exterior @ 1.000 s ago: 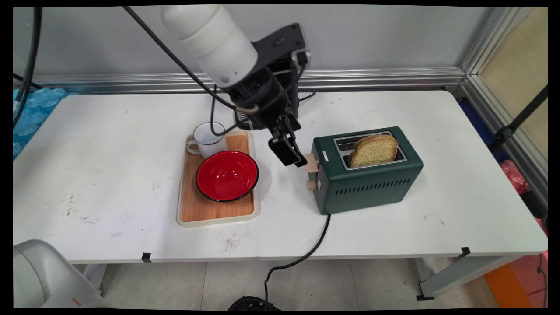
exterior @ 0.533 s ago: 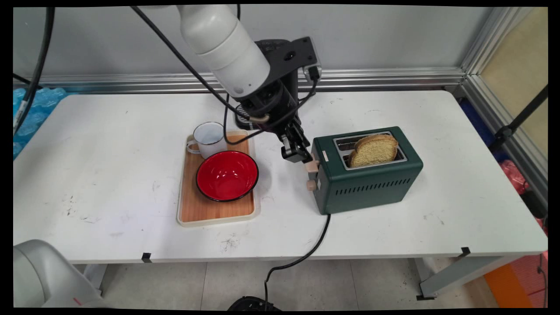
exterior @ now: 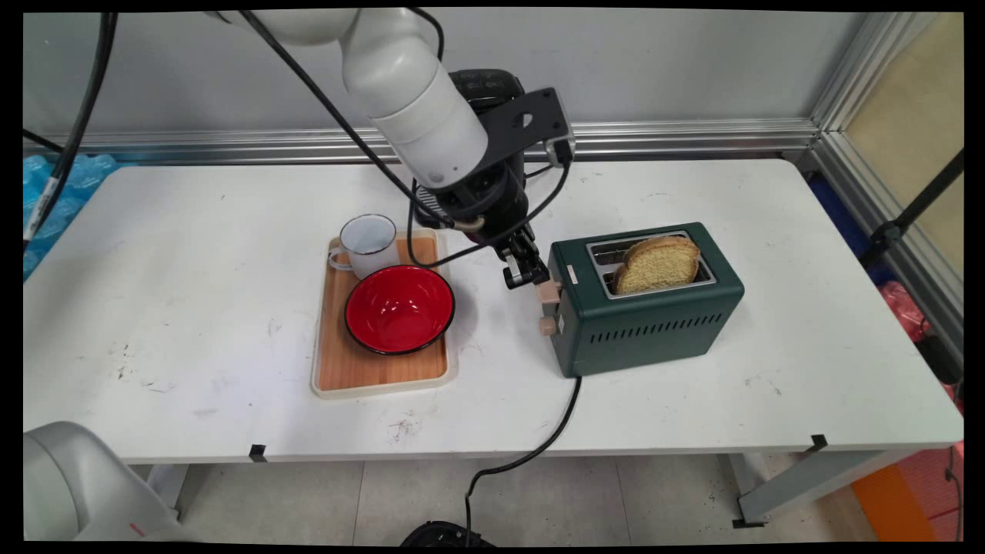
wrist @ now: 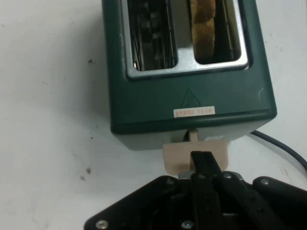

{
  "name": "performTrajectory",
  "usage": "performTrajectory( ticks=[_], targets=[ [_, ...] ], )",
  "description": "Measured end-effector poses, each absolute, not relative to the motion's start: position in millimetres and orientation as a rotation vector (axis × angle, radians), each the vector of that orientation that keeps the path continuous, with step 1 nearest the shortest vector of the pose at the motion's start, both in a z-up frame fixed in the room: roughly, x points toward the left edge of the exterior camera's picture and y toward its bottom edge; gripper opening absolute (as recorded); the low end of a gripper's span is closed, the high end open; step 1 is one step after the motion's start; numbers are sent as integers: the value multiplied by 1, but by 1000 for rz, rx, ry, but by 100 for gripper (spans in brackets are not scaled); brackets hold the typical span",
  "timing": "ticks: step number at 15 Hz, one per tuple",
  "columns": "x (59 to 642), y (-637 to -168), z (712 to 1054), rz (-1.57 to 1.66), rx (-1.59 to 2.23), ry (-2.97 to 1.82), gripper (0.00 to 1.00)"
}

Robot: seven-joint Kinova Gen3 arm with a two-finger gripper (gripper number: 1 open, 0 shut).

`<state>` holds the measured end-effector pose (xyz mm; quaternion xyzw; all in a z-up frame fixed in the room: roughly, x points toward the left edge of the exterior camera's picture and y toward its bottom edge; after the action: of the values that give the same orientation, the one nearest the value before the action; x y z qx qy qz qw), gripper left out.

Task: Press the toaster switch

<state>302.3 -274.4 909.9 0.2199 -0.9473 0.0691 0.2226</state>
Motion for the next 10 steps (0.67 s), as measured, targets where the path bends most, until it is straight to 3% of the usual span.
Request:
performTrajectory(
  ticks=[10],
  targets=[
    [291, -278, 889, 192, 630, -2632, 0]
  ],
)
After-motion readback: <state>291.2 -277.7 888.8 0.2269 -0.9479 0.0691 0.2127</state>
